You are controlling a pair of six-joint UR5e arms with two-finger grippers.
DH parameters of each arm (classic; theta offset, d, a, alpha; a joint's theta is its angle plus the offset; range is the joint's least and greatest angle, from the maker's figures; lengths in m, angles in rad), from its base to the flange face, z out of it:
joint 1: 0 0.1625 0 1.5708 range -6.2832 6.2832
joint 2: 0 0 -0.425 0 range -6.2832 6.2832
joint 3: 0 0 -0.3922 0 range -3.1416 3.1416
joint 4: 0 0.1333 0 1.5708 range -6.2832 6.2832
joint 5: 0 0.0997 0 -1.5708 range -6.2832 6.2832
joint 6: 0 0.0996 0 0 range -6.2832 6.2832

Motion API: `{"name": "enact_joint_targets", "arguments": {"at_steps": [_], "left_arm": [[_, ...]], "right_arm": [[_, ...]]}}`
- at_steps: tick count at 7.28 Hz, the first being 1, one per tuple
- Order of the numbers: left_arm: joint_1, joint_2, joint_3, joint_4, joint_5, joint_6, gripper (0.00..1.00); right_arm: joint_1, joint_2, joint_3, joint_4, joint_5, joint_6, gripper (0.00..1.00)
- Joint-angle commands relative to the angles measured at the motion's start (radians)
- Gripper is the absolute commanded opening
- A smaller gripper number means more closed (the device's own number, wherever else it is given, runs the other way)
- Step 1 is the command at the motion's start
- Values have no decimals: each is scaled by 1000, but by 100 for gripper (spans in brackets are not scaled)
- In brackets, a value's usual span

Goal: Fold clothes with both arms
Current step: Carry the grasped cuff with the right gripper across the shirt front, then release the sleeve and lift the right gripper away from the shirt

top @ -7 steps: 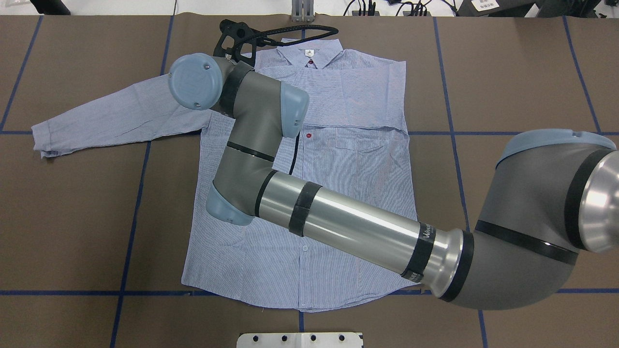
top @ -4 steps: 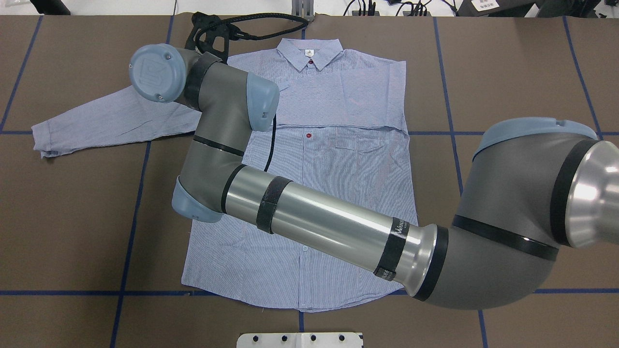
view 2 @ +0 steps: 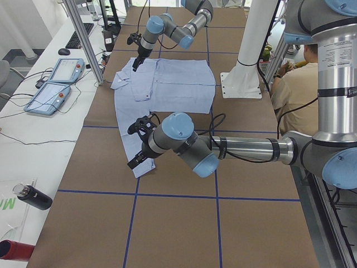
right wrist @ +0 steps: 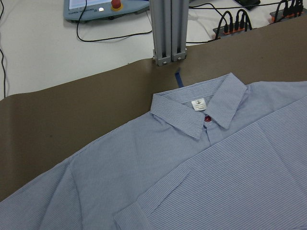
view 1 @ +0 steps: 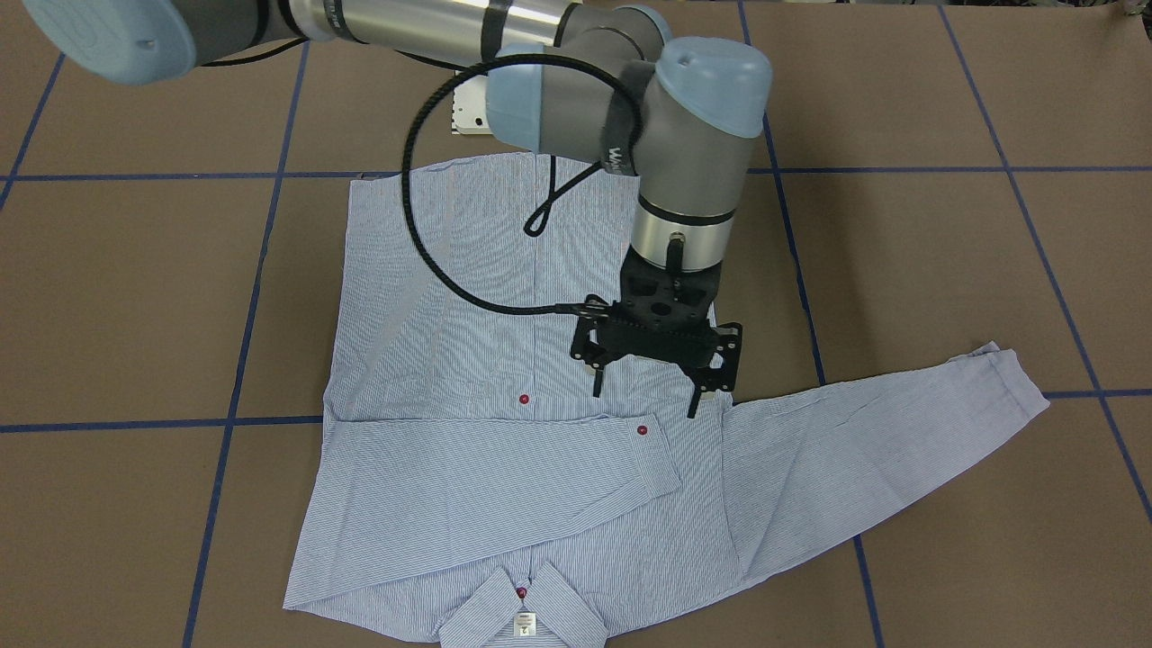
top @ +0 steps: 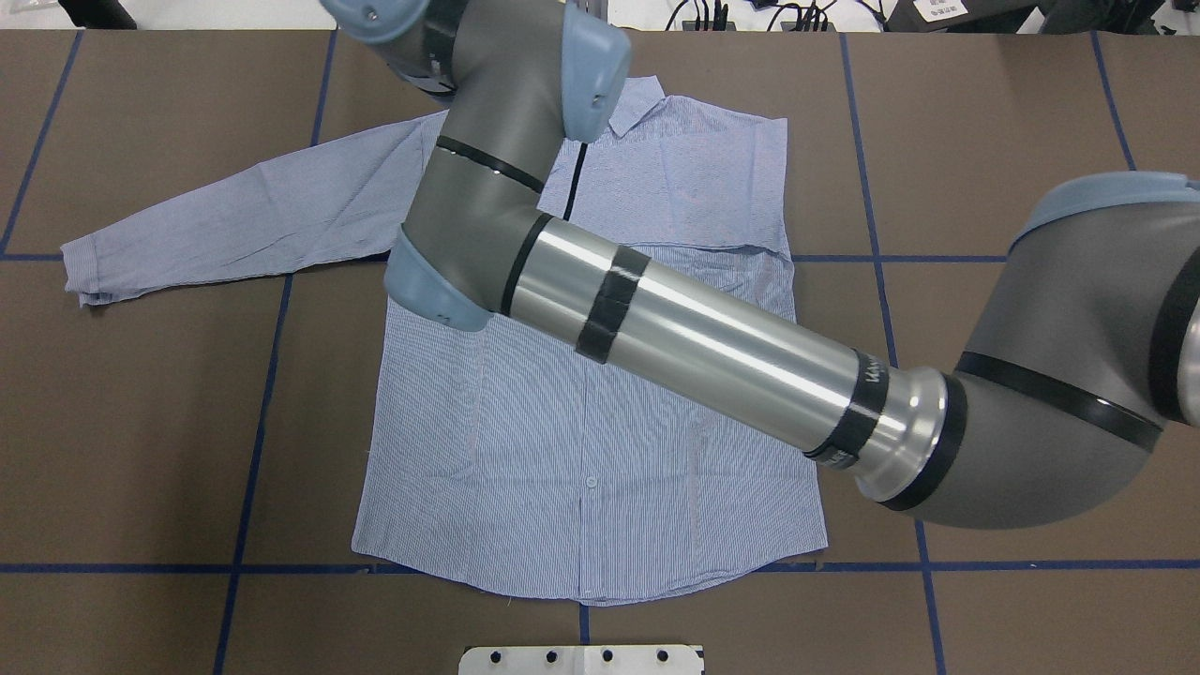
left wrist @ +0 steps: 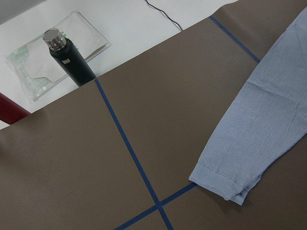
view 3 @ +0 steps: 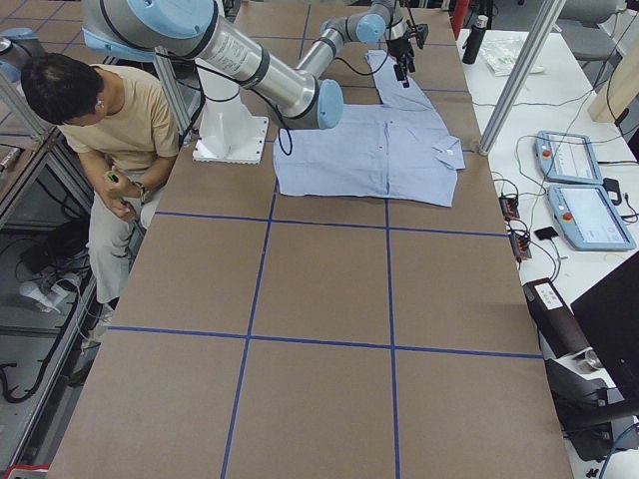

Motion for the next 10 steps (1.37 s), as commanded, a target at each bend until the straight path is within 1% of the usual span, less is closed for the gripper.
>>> {"name": "enact_joint_targets", "arguments": {"at_steps": [1,2,3,4,5,6,7,8,9,10], "left_arm": [[70,-3,62,-163,5,-272,100],[132,-3,110,-276,69,-415,100],[222,-3,144,-353,188,-558,100],[318,-5,157,-395,282,-711,100],[385,-6,187,-447,336,-810,100],[426,-26,235,-507,361,-922,100],[480,-51,278,-559,417,-1084,96],[572,-75,330,-622,517,-1184,95],[618,-115,411,-682,565,-1246,92],[629,-127,460,-728,565,-1259,86]], "right_arm": [[114,-258,386,-144,145,-198,100],[192,-429,567,-147,239,-331,100],[276,-566,684,-146,323,-466,100],[337,-696,775,-135,392,-590,100],[397,-806,849,-133,439,-689,100],[456,-904,900,-120,488,-767,100],[521,-1010,906,-31,553,-844,100],[565,-1090,907,62,598,-852,100],[576,-1110,907,95,603,-852,100],[576,-1109,907,97,603,-851,100]]}}
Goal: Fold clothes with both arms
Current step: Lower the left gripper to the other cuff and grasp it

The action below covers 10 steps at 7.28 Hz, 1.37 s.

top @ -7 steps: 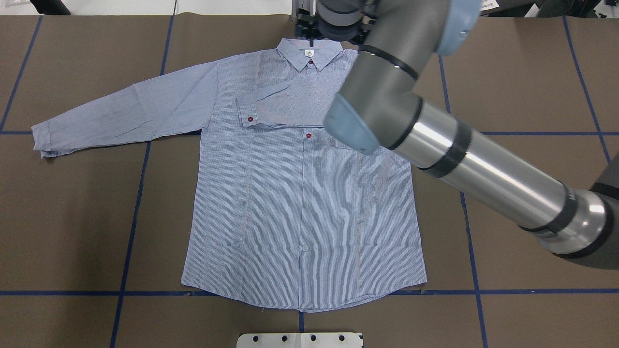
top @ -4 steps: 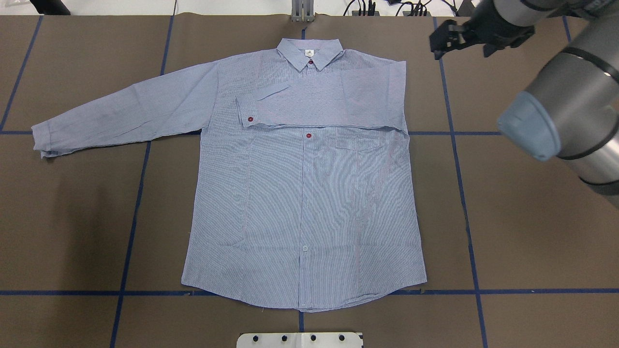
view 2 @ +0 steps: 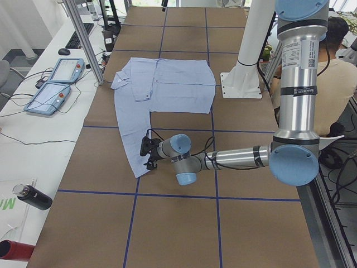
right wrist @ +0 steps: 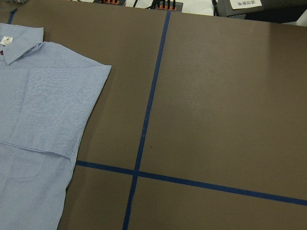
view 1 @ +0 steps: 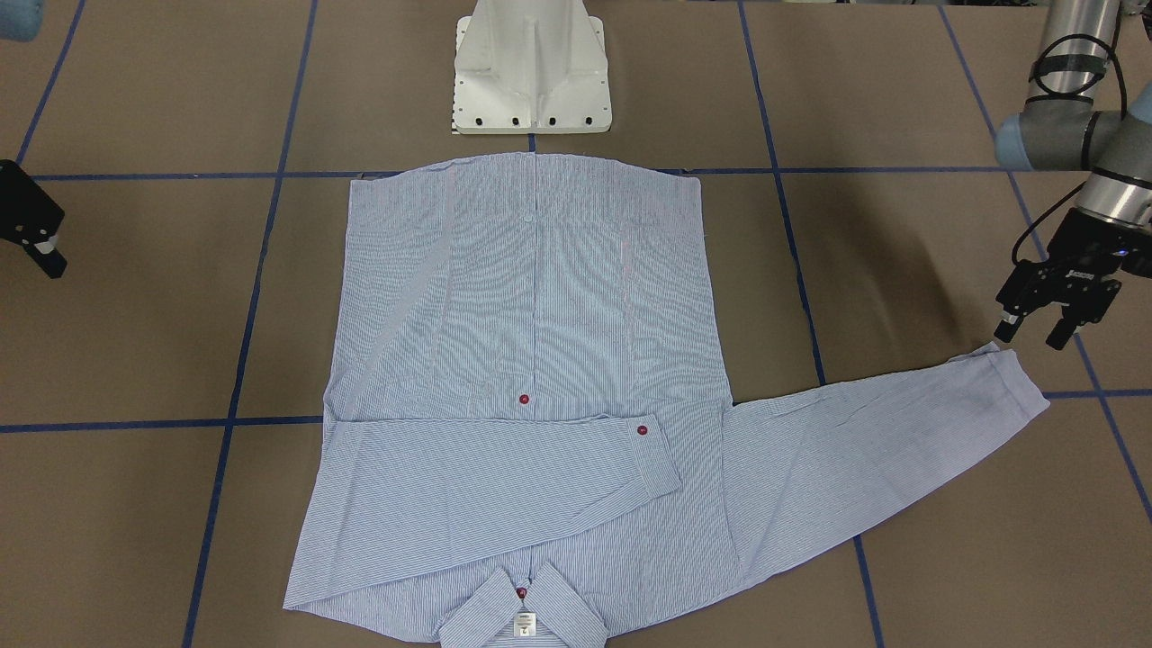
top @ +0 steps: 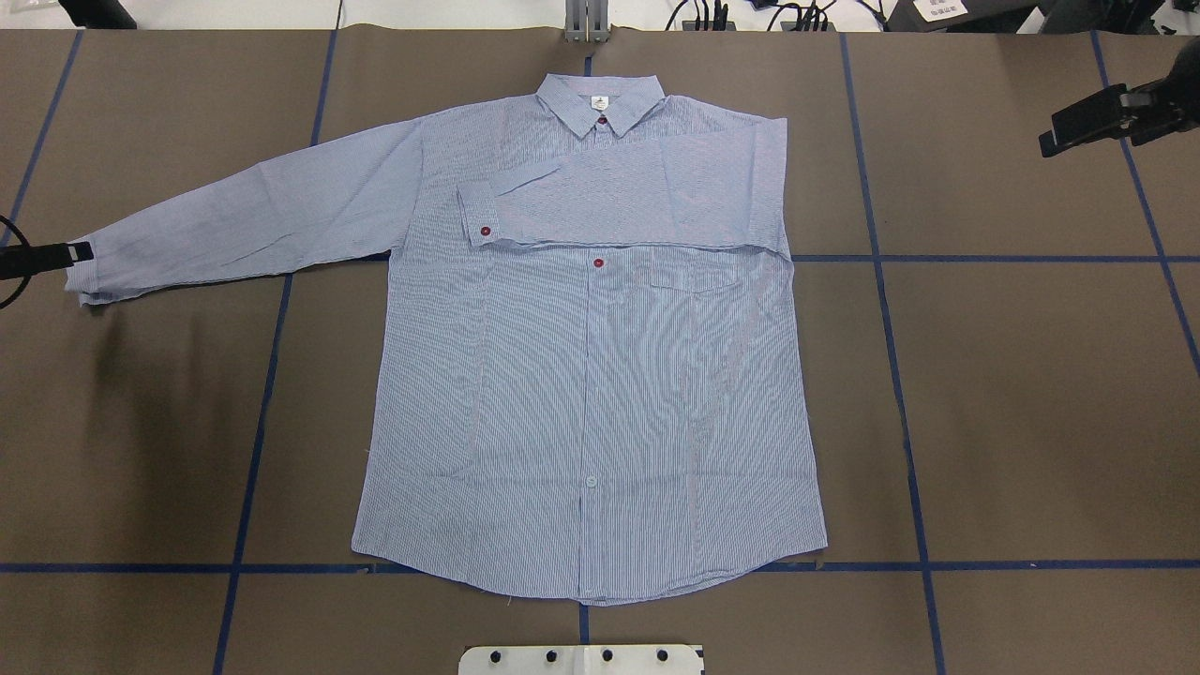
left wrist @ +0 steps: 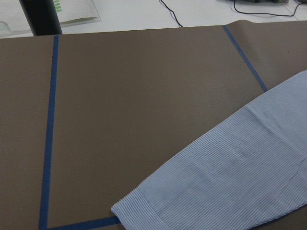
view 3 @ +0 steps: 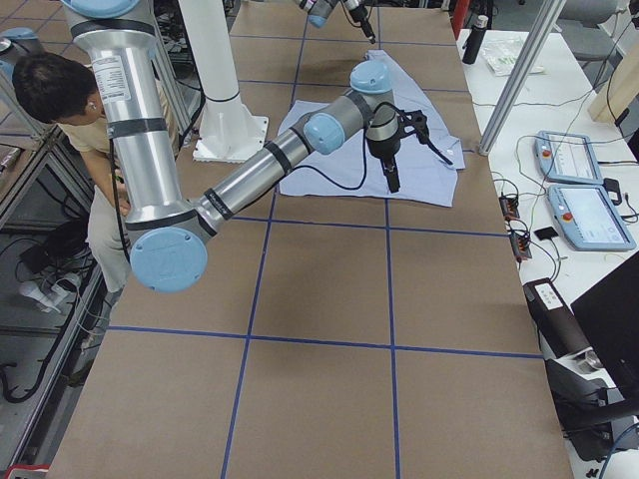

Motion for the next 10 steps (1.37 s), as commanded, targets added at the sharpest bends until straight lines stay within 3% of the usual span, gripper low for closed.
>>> {"name": "enact_joint_targets", "arguments": {"at_steps": [1,7,9,10], "left_arm": [[40,-24,79,-68,29,-52,79],[40,-15,119,-68,27,7,77],[40,-18,119,-70,33,3,48],[40,-21,120,-70,33,3,43]], "right_arm": [[14,-22,4,27,11,-5,100],[14,-22,3,27,8,-5,100],[14,-22,3,27,8,-5,100],[14,-22,3,27,8,-5,100]]}}
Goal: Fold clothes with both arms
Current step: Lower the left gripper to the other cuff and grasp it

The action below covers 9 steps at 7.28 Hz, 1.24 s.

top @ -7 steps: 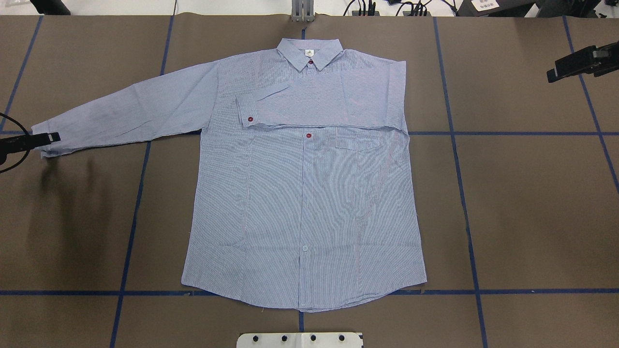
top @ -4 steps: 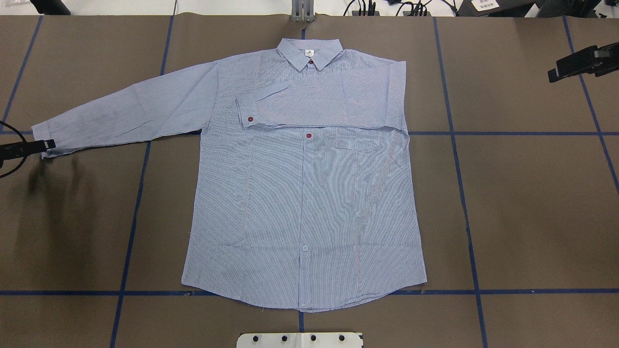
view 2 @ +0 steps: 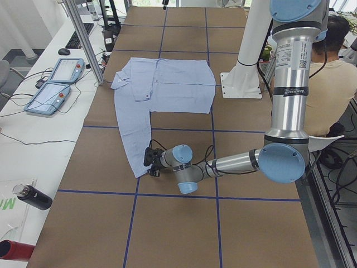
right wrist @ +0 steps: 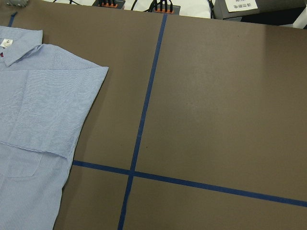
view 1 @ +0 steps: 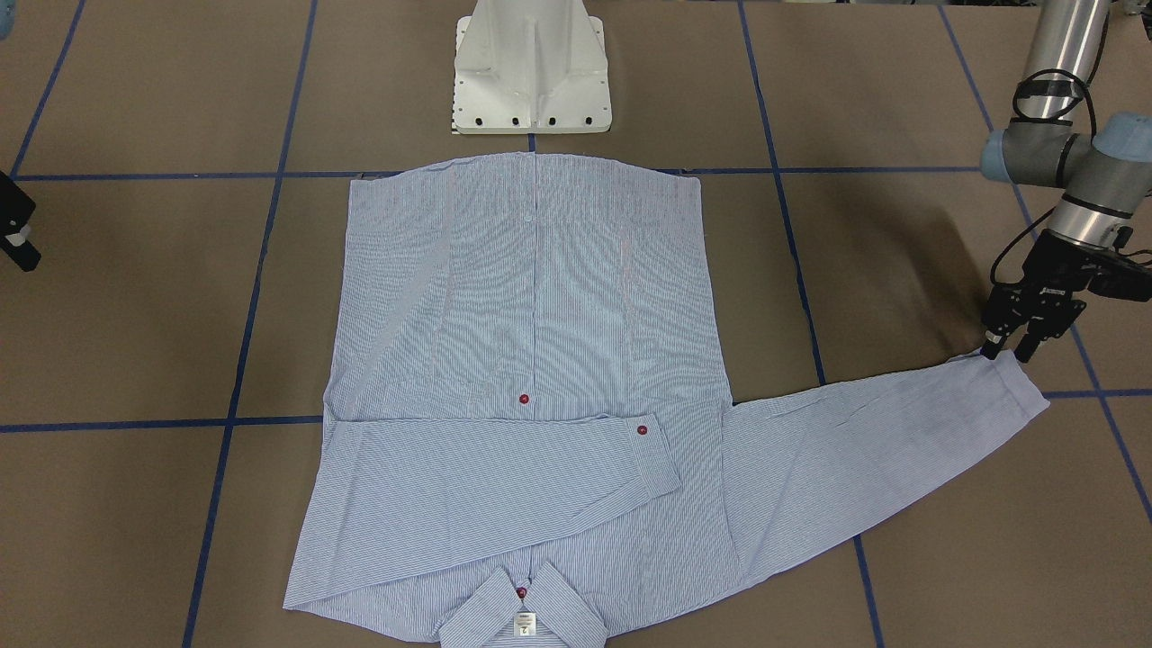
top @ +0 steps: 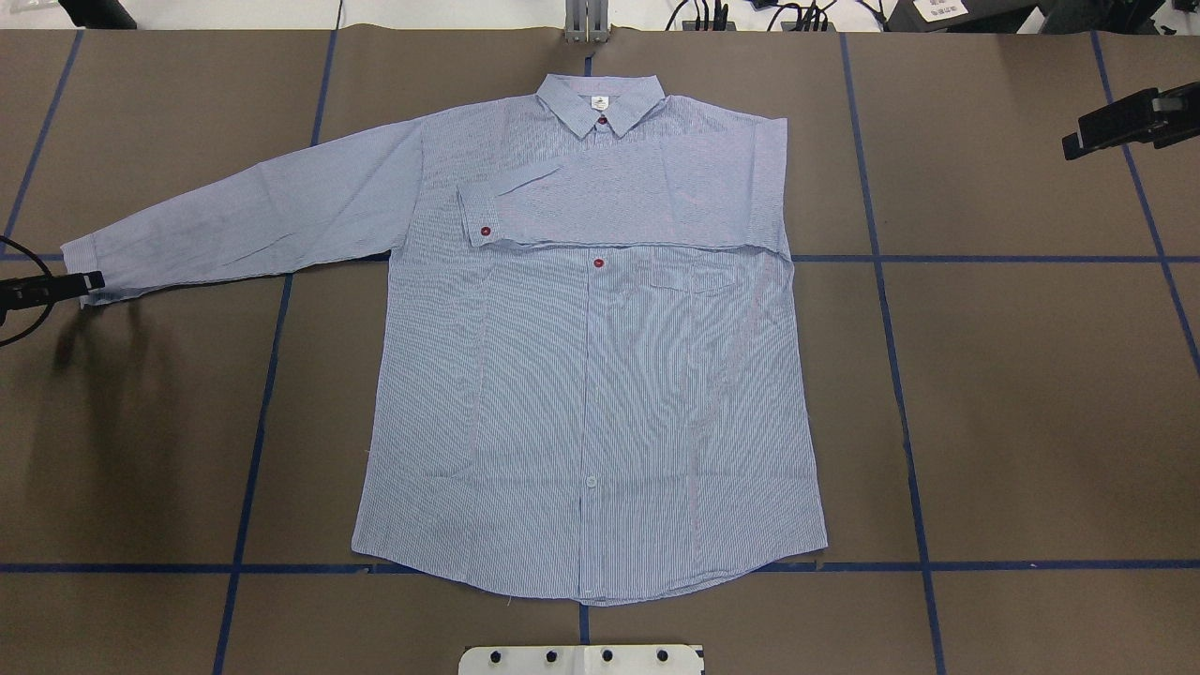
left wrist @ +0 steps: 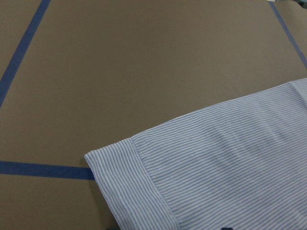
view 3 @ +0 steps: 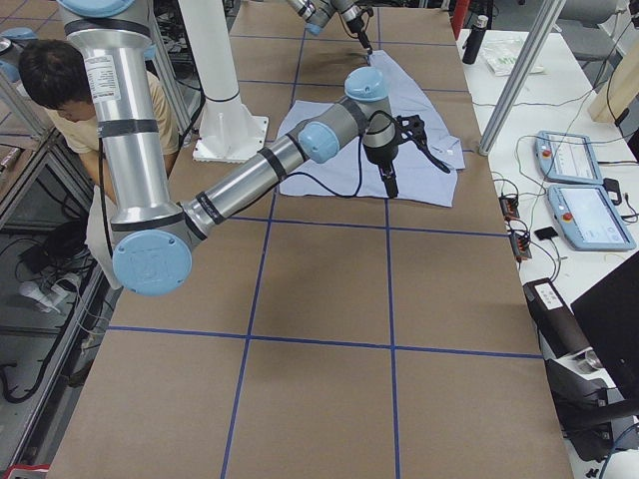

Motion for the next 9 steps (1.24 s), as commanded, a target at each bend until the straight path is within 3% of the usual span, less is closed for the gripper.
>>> {"name": "enact_joint_targets", "arguments": {"at_steps": [1,2,4,5,7,9], "left_arm": [[0,-3,1,-1,1,0,16],[-1,-3,-2,-1,1,0,0],[-3,6,-64,9,-16,6,0],[-11,0,-106,42,-78,7,0],[-26,-48,-233,265,-119,12,0],[-21,-223,-344,631,-102,15,0]], "right_arm": [[0,0,-2,0,0,0,100],[0,0,-2,0,0,0,100],[0,2,-2,0,0,5,100],[-2,3,-3,0,-2,8,100],[-2,3,-2,0,-2,12,100],[-2,0,-3,0,-3,14,100]]}}
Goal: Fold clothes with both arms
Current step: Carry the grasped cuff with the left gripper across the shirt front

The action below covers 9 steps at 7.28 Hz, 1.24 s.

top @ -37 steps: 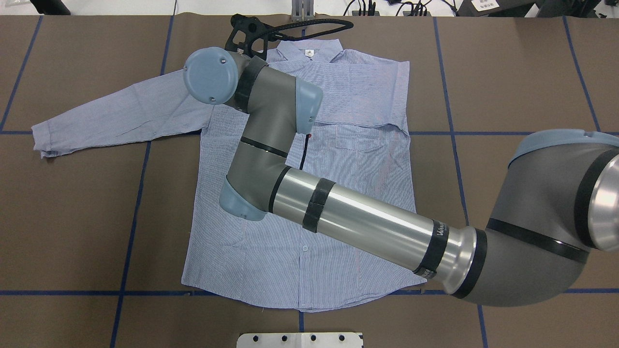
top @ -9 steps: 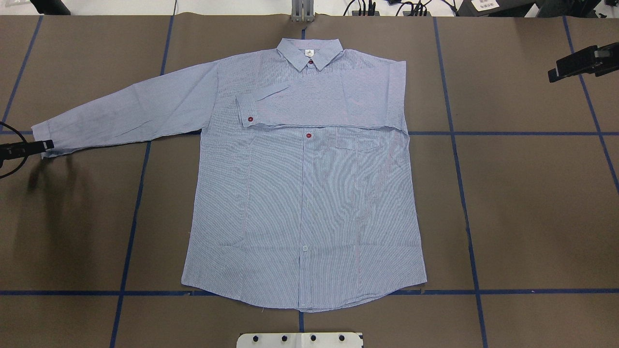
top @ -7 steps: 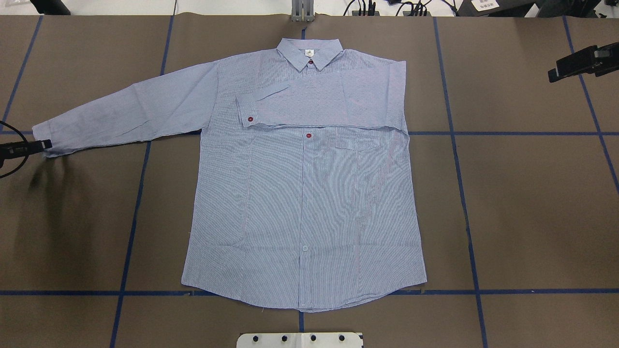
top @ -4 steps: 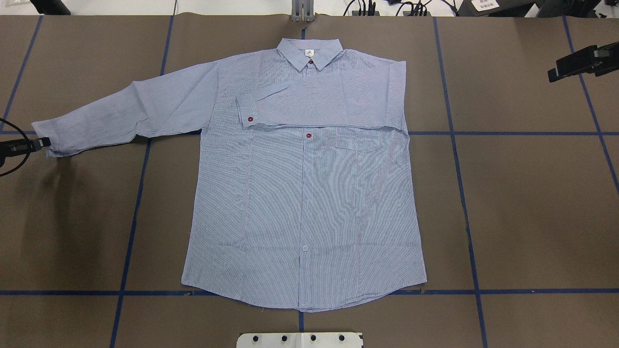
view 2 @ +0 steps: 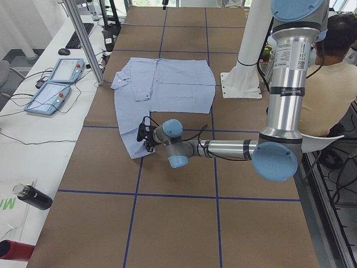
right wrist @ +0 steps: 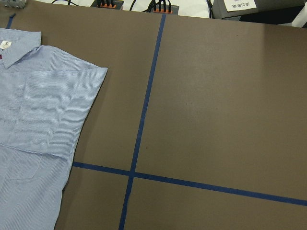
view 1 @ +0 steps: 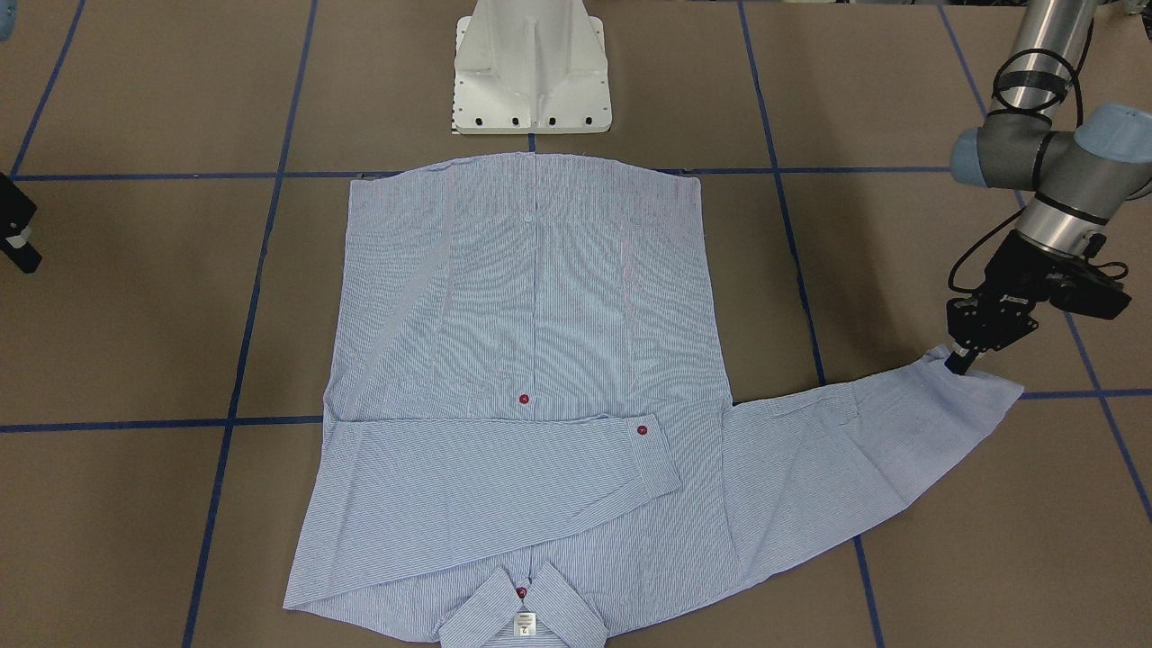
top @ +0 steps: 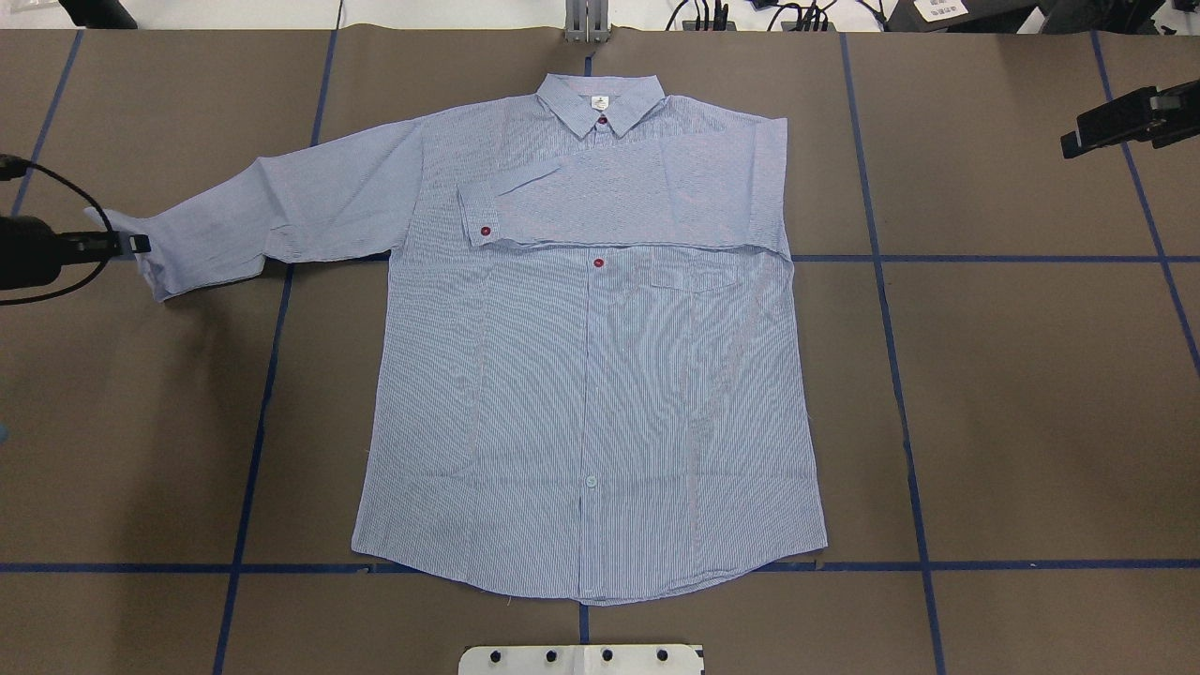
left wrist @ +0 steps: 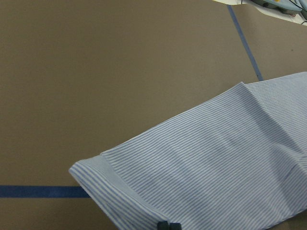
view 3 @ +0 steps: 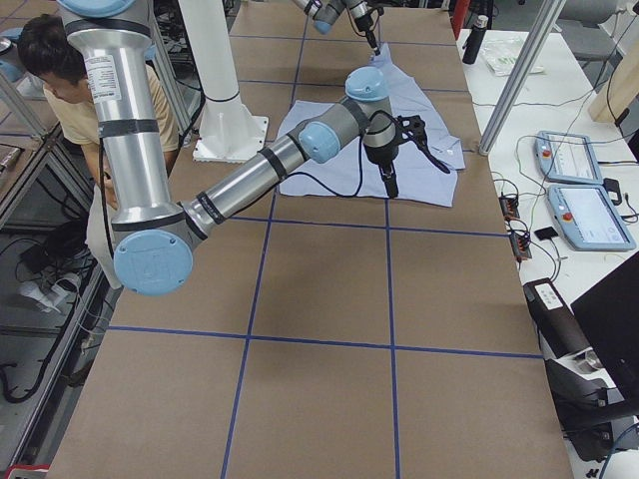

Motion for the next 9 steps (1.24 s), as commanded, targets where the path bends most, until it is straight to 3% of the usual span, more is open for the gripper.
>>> {"name": "enact_joint_targets", "arguments": {"at_steps": [1,3,4,6,9], "left_arm": [[25,-237,-73,381,22,1,0],[143,-478,-69,703,79,-12,0],[177,-565,-67,798,84,-42,0],[253,-719,-38,935,122,-116,0],[312,-963,220,953,164,-185,0]], "right_arm": [[0,-2,1,2,-1,5,100],[0,-2,-1,0,-3,5,100],[0,-2,-2,2,-1,5,100],[0,-2,-5,0,-3,5,100],[0,-2,-10,0,-1,5,100]]}}
